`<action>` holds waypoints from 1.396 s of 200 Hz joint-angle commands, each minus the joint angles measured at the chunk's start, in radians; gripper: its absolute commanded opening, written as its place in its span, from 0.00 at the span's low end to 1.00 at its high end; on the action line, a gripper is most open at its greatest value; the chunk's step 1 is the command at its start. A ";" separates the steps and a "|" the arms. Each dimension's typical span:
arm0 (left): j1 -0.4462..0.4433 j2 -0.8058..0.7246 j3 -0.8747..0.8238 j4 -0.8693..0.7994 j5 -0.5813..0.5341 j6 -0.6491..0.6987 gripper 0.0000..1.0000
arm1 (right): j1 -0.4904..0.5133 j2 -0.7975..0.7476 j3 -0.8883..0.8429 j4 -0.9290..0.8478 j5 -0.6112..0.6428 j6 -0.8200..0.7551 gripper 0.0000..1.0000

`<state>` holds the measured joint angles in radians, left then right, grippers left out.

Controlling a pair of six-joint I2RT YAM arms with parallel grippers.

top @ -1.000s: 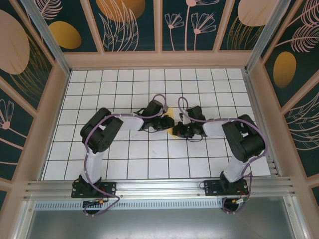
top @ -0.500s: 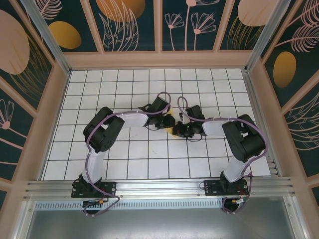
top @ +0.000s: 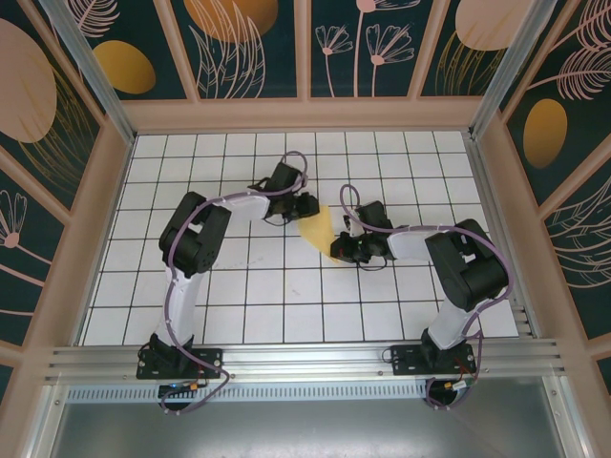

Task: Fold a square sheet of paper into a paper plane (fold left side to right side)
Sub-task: Fourth fold the wing at the center of the table, then turn over the paper at the center of the table.

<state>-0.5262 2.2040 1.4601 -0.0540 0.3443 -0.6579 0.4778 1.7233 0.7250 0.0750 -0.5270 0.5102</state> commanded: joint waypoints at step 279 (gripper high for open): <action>-0.030 -0.219 -0.417 0.436 0.178 -0.242 0.49 | -0.038 0.072 0.272 -0.202 0.182 -0.237 0.48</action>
<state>-0.5461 1.9533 0.9993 0.3489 0.4938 -0.8829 0.4427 1.7840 0.9691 -0.0959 -0.3820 0.2916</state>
